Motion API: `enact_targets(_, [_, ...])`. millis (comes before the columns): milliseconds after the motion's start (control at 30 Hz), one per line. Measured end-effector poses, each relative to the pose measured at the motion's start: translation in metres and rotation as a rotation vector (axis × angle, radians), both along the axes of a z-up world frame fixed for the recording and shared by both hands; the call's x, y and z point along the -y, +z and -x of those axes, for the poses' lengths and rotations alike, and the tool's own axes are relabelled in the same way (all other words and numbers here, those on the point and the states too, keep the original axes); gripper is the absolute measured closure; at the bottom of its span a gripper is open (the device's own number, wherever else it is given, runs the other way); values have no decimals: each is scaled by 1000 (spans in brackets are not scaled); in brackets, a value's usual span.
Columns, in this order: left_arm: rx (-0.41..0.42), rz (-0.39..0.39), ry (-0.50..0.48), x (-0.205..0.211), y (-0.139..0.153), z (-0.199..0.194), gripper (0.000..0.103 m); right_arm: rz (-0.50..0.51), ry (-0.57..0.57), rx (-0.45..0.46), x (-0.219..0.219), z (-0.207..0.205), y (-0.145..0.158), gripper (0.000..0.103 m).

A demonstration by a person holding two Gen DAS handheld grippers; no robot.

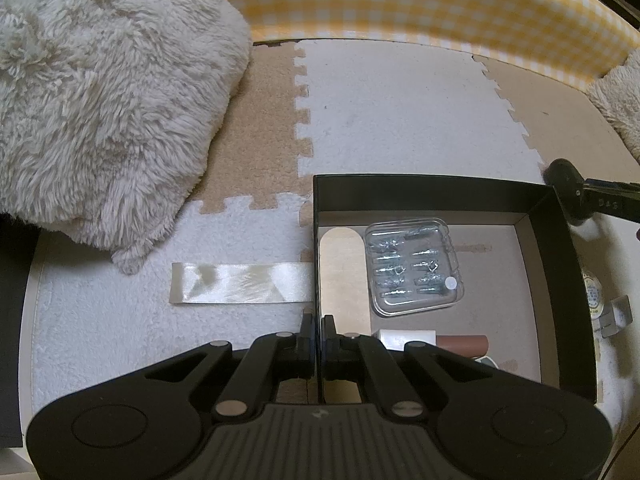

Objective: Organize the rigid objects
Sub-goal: 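Carry the black case into the tray and open the right gripper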

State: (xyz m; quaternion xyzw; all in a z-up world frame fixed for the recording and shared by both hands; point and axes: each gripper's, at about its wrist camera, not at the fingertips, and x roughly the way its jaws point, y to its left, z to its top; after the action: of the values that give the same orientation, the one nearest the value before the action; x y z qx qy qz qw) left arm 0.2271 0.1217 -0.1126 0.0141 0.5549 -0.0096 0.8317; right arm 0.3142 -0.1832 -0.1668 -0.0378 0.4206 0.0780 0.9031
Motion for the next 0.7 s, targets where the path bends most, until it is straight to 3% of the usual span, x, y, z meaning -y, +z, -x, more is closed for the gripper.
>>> enact_targets(167, [0,1,0,0,0,0,101,-67,32,62,-3,11,30,48])
enact_targets(300, [0,5,0,0,0,0,101,-87,132,116,-17,24,57,48])
enact_targets(467, [0,6,0,-1,1,1,102,-16,360,147,-50,48,81,48])
enact_targets(700, [0,11,2,-2,1,1,101,85,702,120,-95,87,88,48])
